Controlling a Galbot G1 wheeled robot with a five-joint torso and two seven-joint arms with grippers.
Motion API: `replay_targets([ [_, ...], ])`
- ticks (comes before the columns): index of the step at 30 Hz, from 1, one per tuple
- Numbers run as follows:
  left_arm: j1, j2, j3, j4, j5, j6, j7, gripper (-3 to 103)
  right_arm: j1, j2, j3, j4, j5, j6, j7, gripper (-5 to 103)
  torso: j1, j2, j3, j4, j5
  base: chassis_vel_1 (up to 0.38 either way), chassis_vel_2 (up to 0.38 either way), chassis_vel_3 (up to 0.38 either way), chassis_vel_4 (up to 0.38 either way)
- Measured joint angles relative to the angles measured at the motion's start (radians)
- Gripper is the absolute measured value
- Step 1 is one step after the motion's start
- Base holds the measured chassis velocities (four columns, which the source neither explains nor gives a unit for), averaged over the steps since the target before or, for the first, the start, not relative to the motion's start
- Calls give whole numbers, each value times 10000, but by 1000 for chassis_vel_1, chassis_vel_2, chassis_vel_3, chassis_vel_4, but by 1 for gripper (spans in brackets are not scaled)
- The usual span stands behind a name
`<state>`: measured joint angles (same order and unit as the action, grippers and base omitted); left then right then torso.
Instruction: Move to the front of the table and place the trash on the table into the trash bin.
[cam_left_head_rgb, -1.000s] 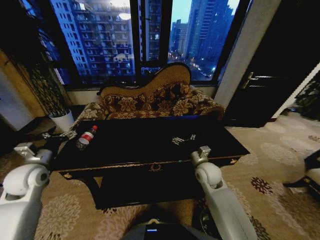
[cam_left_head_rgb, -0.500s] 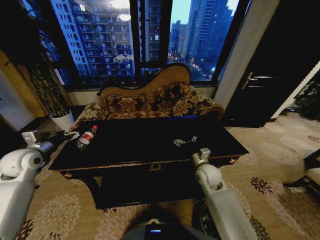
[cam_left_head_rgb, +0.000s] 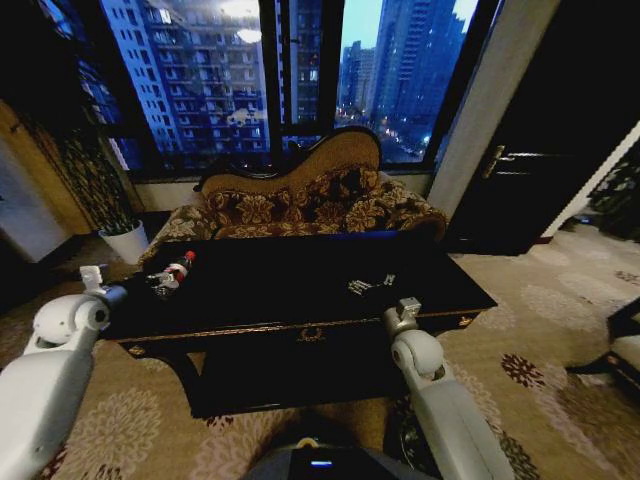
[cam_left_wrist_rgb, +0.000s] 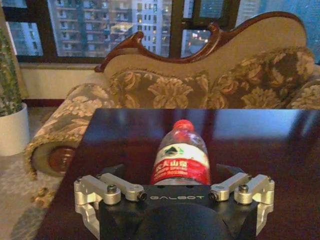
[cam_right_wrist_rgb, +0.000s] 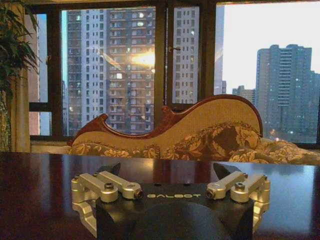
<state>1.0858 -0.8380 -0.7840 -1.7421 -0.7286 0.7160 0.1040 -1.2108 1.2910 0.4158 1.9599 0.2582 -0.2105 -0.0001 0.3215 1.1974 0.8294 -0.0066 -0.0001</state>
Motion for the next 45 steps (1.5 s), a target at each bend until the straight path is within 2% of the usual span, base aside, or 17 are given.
replay_targets([
  [9,186,-194,64,-385,268,-19,-113,100,3,-9,29,-26,-5,70,0,100,-1,0,-1,0,1,0,0,0,0],
  [12,402,-296,7,-587,275,-37,-501,101,5,-15,24,-70,-3,82,1,100,-1,0,-1,1,3,0,0,0,0],
  [15,462,-320,-3,-640,270,-40,-700,93,11,-10,0,-102,-2,93,0,100,-1,0,-2,0,3,0,0,0,0],
  [17,474,-348,-3,-652,264,-56,-892,83,29,-8,-21,-145,3,96,0,100,-1,1,-2,0,3,0,0,0,0],
  [18,474,-348,-3,-652,264,-56,-892,83,29,-8,-21,-145,3,96,0,100,-1,1,-2,0,3,0,0,0,0],
  [21,483,-368,-12,-649,258,-63,-952,67,51,-20,-33,-191,13,97,0,100,0,1,-1,0,2,0,0,0,0],
  [25,471,-378,-23,-607,245,-66,-966,56,64,-38,-35,-220,22,99,1,100,-1,0,-2,2,4,0,0,0,0],
  [26,447,-383,-23,-582,236,-66,-965,48,66,-42,-34,-237,23,107,0,100,-1,1,-2,2,4,0,0,0,0],
  [28,429,-384,-17,-565,226,-66,-962,48,71,-44,-32,-252,23,115,0,100,-1,1,-2,1,3,0,0,0,0],
  [35,257,-419,42,-496,207,-66,-955,32,86,-38,-15,-317,23,137,0,100,-1,1,-1,2,-1,0,0,0,0],
  [37,206,-469,62,-529,210,-380,-962,31,87,-27,5,-313,24,138,0,100,-1,0,0,-2,-7,0,0,0,0],
  [38,209,-491,89,-600,279,-1097,-950,30,92,-24,8,-282,52,137,0,100,0,-1,1,-2,-11,0,0,0,0],
  [39,209,-491,89,-600,279,-1097,-950,30,92,-24,8,-282,52,137,0,100,0,-1,1,-2,-11,0,0,0,0],
  [41,212,-534,137,-785,528,-2126,-871,30,93,-24,4,-261,68,131,1,100,0,-1,1,-1,-2,0,0,0,0],
  [42,212,-534,137,-785,528,-2126,-871,30,93,-24,4,-261,68,131,1,100,0,-1,1,-1,-2,0,0,0,0],
  [44,214,-607,186,-977,947,-3292,-688,30,73,-2,-10,-254,72,124,0,100,0,0,1,-2,0,0,0,0,0],
  [45,214,-607,186,-977,947,-3292,-688,30,73,-2,-10,-254,72,124,0,100,0,0,1,-2,0,0,0,0,0],
])
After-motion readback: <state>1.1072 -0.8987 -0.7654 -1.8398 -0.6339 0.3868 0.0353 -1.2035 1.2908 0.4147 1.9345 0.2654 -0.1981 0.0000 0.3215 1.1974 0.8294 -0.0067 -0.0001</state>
